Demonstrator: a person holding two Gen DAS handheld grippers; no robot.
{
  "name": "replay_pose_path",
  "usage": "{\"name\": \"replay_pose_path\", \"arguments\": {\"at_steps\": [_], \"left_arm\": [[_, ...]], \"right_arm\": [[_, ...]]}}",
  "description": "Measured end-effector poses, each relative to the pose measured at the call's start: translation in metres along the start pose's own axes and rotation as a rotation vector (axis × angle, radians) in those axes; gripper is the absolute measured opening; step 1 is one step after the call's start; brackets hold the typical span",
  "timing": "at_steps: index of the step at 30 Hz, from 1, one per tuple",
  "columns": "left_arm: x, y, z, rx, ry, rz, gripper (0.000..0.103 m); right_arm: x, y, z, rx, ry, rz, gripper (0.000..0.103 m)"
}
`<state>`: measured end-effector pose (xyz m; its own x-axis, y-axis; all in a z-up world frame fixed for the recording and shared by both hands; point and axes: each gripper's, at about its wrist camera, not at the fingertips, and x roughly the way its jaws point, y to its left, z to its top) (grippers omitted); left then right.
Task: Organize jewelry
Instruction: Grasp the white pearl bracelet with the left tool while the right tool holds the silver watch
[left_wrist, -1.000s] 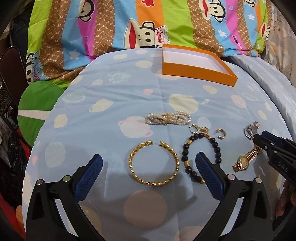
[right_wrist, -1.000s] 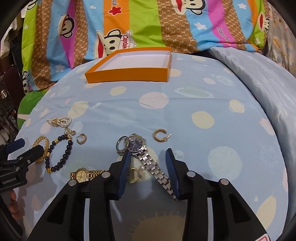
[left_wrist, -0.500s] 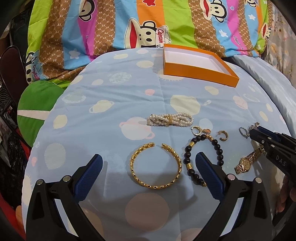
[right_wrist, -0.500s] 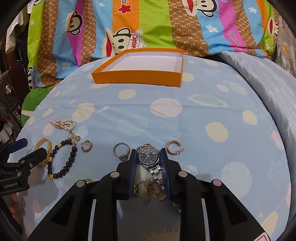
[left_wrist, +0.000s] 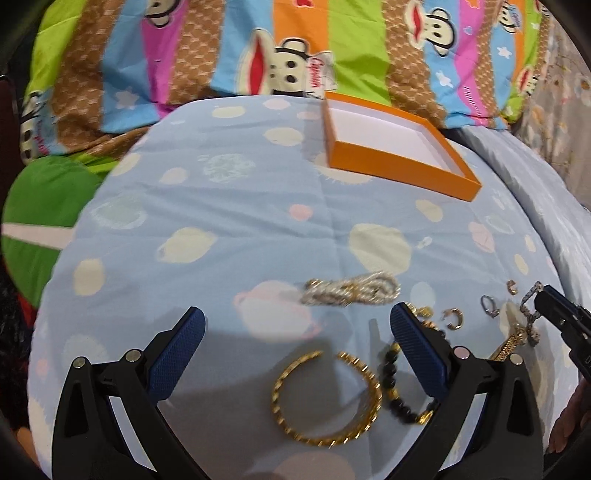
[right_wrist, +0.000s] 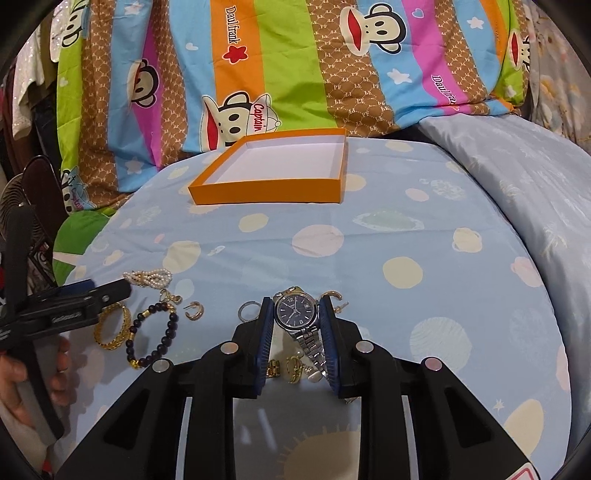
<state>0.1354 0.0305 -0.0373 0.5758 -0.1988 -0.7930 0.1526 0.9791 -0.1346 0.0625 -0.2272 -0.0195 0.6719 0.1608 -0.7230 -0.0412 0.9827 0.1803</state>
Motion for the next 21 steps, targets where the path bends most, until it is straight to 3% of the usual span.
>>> {"name": "replay_pose_path", "arguments": {"at_steps": [3, 7, 9, 13, 17, 21], "left_arm": [[0.01, -0.006, 0.005, 0.068, -0.004, -0.046, 0.095], [0.02, -0.008, 0.011, 0.124, -0.001, -0.1, 0.082], [0.021, -0.011, 0.012, 0.147, 0.004, -0.128, 0.065], [0.016, -0.02, 0.005, 0.177, 0.011, -0.159, 0.053], [0.01, -0.026, -0.004, 0.18, 0.025, -0.188, 0.028], [0.006, -0.029, -0.007, 0.151, 0.036, -0.22, 0.022]], "right_arm": [[0.0, -0.001, 0.0, 0.019, 0.006, 0.007, 0.024], [0.002, -0.003, 0.002, 0.031, 0.013, 0.011, 0.024], [0.004, -0.004, 0.002, 0.037, 0.017, 0.012, 0.024], [0.007, -0.002, 0.001, 0.037, 0.023, 0.011, 0.024], [0.008, 0.0, -0.001, 0.032, 0.031, 0.012, 0.024], [0.006, 0.003, -0.002, 0.026, 0.028, 0.017, 0.024]]}}
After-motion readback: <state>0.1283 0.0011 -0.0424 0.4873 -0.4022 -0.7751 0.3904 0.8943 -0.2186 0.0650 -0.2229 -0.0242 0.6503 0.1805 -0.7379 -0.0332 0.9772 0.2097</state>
